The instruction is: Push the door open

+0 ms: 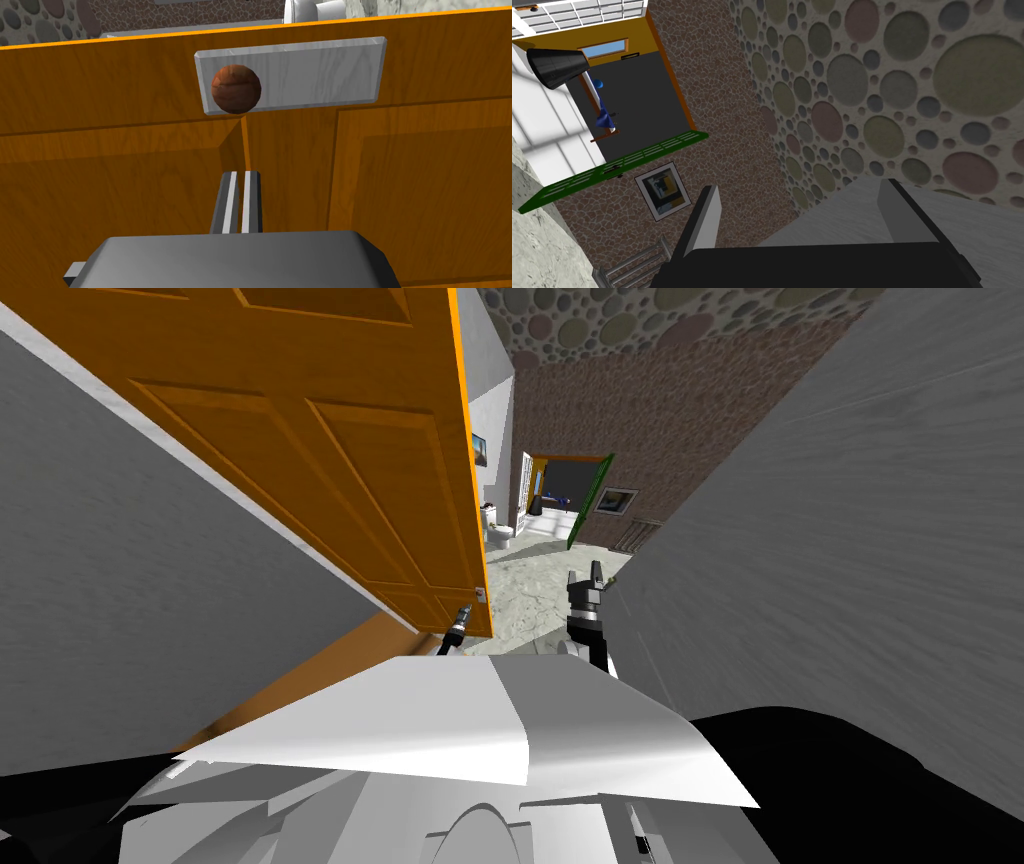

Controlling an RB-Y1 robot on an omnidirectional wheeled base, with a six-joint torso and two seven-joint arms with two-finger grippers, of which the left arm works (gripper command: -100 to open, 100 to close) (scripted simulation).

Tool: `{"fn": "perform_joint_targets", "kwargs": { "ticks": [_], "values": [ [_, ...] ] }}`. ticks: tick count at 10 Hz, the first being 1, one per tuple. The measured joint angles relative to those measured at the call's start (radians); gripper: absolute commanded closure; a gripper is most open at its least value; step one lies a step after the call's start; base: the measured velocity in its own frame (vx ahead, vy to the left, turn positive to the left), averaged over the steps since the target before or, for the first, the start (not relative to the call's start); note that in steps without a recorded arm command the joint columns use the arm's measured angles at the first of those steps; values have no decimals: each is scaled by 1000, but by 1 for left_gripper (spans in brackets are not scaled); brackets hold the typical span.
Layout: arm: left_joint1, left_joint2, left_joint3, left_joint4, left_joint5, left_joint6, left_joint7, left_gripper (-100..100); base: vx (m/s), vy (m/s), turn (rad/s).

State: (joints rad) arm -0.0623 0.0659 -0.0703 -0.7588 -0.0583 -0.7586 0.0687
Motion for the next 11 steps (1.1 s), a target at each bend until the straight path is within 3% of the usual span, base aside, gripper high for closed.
{"fn": "perform_joint_targets", "kwargs": {
  "ticks": [2, 3, 8, 11],
  "values": [
    [4, -14, 2, -5, 6, 1, 5, -100, -187, -40, 39],
    [6, -15, 2, -5, 6, 1, 5, -100, 83, -36, -30],
    [8, -5, 10, 4, 10, -16, -2, -100, 192, -32, -22],
    [12, -9, 15, 5, 12, -26, -5, -100, 192, -35, -23]
  ]
}}
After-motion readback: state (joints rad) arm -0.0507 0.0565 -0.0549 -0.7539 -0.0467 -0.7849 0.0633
